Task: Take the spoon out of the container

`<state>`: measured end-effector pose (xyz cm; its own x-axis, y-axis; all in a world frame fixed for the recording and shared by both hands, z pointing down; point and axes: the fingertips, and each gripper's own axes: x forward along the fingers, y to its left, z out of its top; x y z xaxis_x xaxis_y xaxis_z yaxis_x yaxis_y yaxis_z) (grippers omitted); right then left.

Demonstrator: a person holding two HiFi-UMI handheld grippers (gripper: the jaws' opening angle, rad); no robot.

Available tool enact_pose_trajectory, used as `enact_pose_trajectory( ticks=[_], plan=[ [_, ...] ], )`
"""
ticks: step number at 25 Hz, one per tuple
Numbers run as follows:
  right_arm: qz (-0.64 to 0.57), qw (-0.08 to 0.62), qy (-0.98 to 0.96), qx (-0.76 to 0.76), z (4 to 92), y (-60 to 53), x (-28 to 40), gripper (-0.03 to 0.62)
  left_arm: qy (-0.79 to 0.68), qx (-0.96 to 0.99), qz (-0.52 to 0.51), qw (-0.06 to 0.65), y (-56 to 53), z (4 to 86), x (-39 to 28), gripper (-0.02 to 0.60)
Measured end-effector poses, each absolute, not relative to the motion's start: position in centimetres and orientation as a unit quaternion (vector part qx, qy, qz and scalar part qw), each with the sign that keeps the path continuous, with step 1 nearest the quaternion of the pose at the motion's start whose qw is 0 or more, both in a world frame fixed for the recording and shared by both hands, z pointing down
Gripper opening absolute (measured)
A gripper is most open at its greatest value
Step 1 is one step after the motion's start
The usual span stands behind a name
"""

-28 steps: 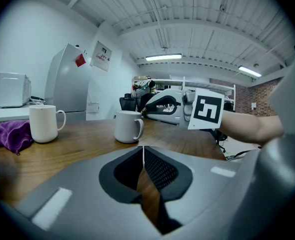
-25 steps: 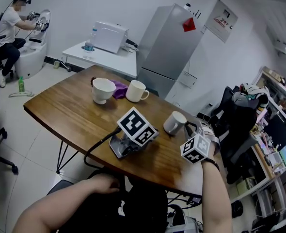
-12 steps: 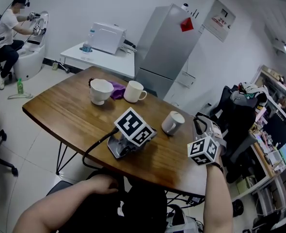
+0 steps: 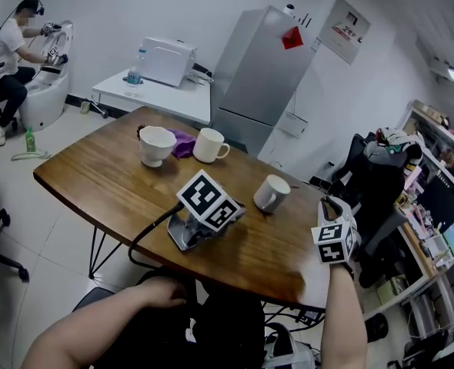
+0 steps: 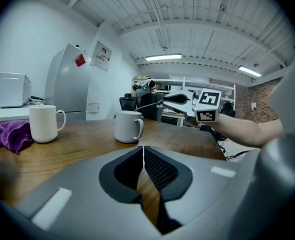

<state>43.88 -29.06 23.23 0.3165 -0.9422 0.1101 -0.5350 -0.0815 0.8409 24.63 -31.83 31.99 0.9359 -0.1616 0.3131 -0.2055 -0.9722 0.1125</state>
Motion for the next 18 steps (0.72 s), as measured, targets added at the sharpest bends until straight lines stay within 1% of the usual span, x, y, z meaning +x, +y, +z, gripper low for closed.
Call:
enact_pose_trajectory(
  ticks=[7, 18],
  plan=[
    [-0.132, 0.393, -0.558, 0.719, 27.9, -28.8, 47.0, 0.055, -0.095, 0.981, 0.152, 0.072, -31.8, 31.9, 24.5, 0.012],
    [0.013, 0.422, -0.592, 0.687, 33.3, -28.5, 48.8, 0.051, -0.094, 0.981, 0.153, 0.072, -31.8, 32.0, 24.6, 0.012]
  ],
)
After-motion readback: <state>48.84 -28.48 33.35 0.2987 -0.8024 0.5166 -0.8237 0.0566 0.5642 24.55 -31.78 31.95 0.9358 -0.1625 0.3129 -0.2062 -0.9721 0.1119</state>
